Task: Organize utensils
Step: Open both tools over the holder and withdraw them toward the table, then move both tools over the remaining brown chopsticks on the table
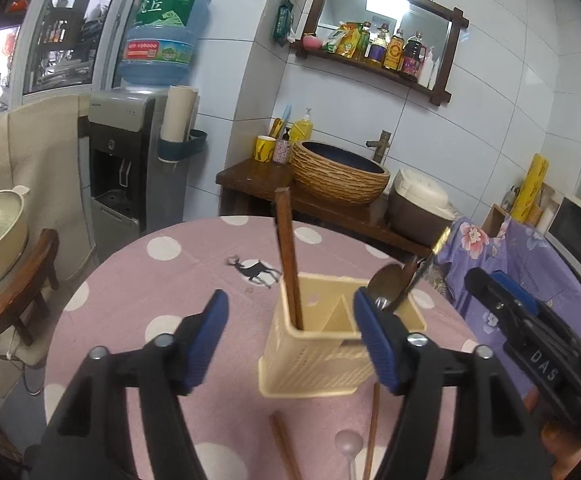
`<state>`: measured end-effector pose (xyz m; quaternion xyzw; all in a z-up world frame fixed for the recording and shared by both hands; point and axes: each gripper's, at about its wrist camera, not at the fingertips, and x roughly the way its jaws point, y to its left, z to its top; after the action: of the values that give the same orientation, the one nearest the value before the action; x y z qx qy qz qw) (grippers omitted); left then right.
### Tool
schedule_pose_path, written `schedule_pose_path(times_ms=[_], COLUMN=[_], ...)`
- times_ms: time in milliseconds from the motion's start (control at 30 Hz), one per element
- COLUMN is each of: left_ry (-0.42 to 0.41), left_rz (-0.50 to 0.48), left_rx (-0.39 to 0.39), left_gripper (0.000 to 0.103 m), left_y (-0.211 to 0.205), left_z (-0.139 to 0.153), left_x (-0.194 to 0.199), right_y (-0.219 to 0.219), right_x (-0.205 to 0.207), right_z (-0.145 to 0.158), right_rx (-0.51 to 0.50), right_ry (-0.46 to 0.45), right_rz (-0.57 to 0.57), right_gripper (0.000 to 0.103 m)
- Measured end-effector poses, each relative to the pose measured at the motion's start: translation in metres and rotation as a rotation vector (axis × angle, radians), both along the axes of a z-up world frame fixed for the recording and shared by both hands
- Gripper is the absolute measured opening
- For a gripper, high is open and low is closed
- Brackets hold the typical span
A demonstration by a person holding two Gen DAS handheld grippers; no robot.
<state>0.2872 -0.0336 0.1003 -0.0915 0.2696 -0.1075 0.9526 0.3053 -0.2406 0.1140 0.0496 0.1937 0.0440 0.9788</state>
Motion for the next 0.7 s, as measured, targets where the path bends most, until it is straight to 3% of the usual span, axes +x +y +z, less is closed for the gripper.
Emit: schedule_pose_path(times_ms=[100,333,533,700], left_ry=[0.042,0.223,0.286,0.317], left_rz=[0.012,0.053,0.106,0.161], left_rx=[0.026,0.085,0.115,0.127], left_gripper=[0.078,0.078,0.078,0.078], left_y=[0.007,0.018,0.025,0.040], left_z=[-0.020,-0.088,-0.125,-0.139], left_x=[-0.013,-0.030,-0.045,-0.056], right_y=[-0.005,-0.003,0.006,0.017], right_x=[-0.017,-0.047,-0.058,-0.065], right_z=[-0.017,-0.080,-0.133,-0.161], right_rx=[-0.040,-0.140,-0.142,-0.146], right_ry=[0.031,0.182,0.313,0.393], right_rz=[-0.031,-0.066,-0.040,-0.023], right_gripper=[0.062,0.073,0.073,0.073])
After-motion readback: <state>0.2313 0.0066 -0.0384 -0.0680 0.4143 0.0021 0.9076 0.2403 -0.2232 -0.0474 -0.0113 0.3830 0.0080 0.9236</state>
